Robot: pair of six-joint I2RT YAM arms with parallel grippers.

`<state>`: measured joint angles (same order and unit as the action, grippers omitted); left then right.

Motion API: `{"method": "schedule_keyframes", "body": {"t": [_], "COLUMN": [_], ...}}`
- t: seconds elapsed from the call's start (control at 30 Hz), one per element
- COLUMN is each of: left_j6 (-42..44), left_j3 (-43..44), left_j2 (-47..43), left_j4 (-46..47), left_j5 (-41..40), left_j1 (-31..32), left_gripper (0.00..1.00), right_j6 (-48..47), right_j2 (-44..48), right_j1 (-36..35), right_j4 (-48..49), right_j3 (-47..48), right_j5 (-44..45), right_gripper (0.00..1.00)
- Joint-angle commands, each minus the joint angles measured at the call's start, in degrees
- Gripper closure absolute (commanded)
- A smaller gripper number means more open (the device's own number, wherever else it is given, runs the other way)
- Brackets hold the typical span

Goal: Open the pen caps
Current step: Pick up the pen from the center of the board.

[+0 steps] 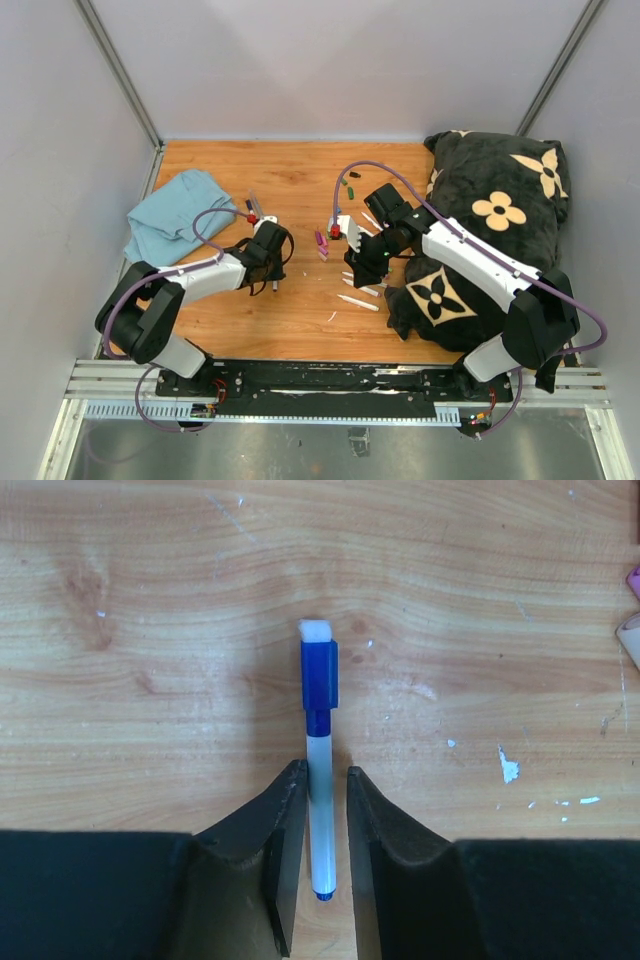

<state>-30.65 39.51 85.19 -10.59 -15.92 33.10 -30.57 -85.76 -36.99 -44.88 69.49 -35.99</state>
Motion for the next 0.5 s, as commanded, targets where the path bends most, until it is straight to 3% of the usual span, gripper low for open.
{"method": "schedule_keyframes", "body": {"t": [0.0,0.23,0.47], "left_j6": [0.9,0.8,0.9], "left_j3": [-0.8,-1.6,-4.3], "left_j2": [4.5,1.6,-5.5], "left_j4": [-4.0,-3.6,0.8], "left_j5": [0.4,1.2,5.9], "left_j1": [0.4,0.4,0.6], "left_gripper": [0.73,0.98,1.0], "right_j6": [-1.3,-1.2,-0.4], "right_j2": [0.2,0.3,2.8], "right_j1": [1.0,1.0,1.1], "right_j4": [-0.8,-0.8,1.1], "right_j3": [-0.4,-0.4,-1.3], "right_j5": [-0.9,-2.0,-6.3], "right_gripper": [0.67,0.68,0.68]}}
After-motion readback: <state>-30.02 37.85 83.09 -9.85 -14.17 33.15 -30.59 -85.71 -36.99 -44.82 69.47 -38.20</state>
